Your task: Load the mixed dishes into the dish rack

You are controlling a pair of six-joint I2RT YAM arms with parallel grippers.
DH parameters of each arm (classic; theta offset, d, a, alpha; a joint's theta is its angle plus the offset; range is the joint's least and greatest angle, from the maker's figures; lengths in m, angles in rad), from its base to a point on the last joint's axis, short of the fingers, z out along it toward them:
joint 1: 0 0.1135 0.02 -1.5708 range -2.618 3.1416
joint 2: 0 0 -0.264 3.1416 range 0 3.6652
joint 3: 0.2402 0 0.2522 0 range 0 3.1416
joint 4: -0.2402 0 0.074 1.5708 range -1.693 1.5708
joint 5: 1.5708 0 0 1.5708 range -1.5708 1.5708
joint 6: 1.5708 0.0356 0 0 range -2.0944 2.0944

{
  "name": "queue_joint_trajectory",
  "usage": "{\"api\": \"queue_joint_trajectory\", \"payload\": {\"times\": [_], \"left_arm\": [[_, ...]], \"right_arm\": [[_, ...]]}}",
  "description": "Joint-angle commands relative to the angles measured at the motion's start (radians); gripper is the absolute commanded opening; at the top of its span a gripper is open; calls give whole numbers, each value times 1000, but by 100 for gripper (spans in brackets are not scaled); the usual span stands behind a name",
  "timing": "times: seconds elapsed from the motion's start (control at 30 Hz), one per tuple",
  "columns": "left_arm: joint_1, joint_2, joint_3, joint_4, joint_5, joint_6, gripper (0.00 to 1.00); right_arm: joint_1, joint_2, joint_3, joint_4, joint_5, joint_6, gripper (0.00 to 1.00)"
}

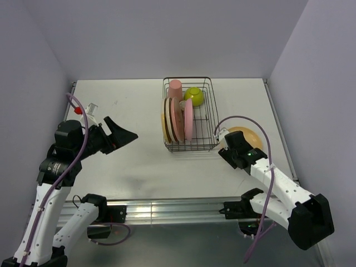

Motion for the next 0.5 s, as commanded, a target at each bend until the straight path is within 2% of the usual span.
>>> {"api": "queue_joint_trajectory", "payload": {"times": [0.0,0.23,0.47], "left_arm": [[3,-27,21,-8,2,36,89],[3,-67,-7,-28,-7,19,90],[3,-82,-5,-57,-18,24,90]], "right_arm": [[-8,30,-10,144,-87,-69,75],[-11,38,-75,195,-165,-85,72],[-11,40,-84,217,-176,-91,69]]}}
